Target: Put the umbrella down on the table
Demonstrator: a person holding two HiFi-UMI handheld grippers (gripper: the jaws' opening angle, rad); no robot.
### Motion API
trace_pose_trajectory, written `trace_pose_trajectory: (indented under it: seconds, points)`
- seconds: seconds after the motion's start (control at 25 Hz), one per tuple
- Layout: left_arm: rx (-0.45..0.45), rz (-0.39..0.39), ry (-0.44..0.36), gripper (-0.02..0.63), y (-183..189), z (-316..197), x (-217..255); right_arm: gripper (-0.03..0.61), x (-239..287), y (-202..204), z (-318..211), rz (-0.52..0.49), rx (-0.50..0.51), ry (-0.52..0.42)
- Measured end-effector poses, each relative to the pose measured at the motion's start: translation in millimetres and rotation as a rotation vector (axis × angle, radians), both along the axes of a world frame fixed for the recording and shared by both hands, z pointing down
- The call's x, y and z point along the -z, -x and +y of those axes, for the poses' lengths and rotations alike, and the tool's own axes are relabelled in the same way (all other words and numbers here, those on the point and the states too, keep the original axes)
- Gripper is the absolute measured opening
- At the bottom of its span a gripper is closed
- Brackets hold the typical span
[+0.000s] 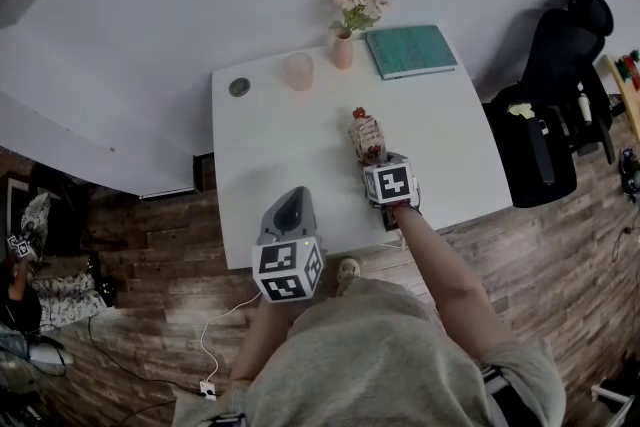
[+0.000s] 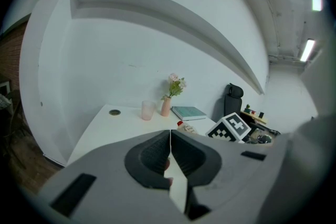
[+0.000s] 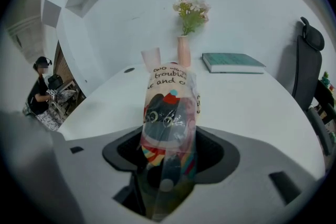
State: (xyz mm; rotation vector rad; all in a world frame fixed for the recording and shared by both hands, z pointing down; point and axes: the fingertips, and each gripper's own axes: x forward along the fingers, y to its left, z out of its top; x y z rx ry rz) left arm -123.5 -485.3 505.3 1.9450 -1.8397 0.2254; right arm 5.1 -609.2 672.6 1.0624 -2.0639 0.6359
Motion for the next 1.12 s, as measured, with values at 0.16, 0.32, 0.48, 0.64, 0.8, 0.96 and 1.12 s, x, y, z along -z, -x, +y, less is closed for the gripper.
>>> trace_pose_trajectory:
  seconds: [0.16, 0.32, 0.48, 0.64, 0.8, 0.96, 1.12]
  points:
    - [0.001, 0.002, -0.001, 0.009, -0.7, -0.3, -1.0, 0.272, -9.8, -0.7, -1.4, 0.032, -0.016, 0.031]
    - [0.005, 0.004, 0.000, 0.009, -0.1, 0.3, -1.3, 0.272, -14.8, -0.5, -2.9, 0.040, -0.025, 0.049]
    - [0.009, 0.004, 0.005, 0.009, 1.0, 2.8, -1.6, 0.272, -15.7, -0.5, -4.0, 0.029, -0.027, 0.062]
    - [0.012, 0.005, 0.004, 0.009, 1.0, 7.4, 0.7, 0.275, -16.6, -1.2, -4.0, 0.018, -0.023, 0.075]
    - [0.022, 0.005, 0.002, 0.009, 4.8, 14.0, 4.4, 0.279, -17.1, -0.7, -4.3, -0.003, -0.020, 0.091]
    - [0.026, 0.003, -0.003, 0.009, 7.7, 25.1, 11.4, 0.293, -6.2, -5.3, -1.0, 0.033, -0.041, 0.042]
    - [0.035, 0.002, -0.011, 0.009, 11.6, 37.8, 16.4, 0.295, 11.4, -8.3, 6.7, 0.019, -0.050, -0.005]
